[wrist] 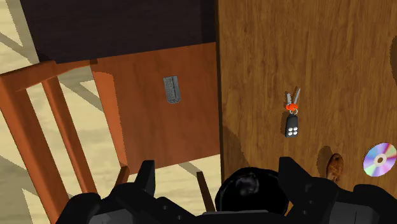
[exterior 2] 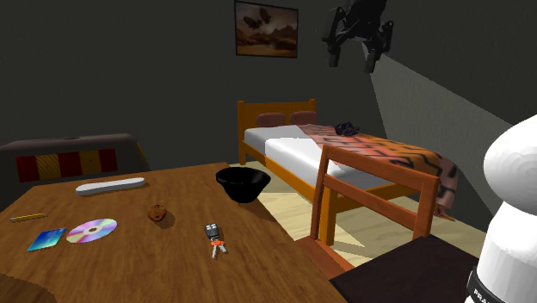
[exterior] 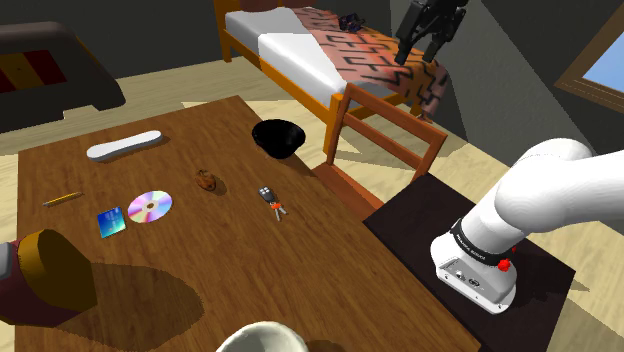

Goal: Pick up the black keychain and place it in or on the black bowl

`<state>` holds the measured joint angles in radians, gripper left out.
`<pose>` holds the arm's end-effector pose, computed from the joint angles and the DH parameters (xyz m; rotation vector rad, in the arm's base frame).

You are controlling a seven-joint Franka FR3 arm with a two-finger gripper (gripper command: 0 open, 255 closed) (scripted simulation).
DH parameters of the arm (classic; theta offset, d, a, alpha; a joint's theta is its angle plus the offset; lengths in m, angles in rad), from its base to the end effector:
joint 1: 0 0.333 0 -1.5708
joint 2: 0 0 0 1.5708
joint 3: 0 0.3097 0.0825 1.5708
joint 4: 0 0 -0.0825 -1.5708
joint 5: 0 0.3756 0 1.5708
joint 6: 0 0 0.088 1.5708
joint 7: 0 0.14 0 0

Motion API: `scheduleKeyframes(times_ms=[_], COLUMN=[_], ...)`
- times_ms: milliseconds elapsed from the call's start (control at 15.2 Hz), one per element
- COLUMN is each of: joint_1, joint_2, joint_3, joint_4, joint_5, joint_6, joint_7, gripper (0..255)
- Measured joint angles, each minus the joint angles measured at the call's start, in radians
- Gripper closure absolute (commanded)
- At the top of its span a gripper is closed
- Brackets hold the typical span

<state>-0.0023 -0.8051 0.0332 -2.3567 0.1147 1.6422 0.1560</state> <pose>0.3077 0.0272 0.5657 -3.0335 0.2084 -0.1246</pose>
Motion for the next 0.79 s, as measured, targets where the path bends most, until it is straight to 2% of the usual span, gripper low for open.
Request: scheduleKeyframes(times_ms=[132,528,792], joint_1=[0.002,0.029,0.053], joint_2=[0.0,0.027,0.093], joint_3=[0.007,0.089,0.164], joint_4=[-0.013,-0.126,-0.196], joint_5=[0.004,0.053,0.094], joint_6=[0.014,0.168,0.317], joint_7=[0.006,0.07,0.126], gripper=[0,0,0])
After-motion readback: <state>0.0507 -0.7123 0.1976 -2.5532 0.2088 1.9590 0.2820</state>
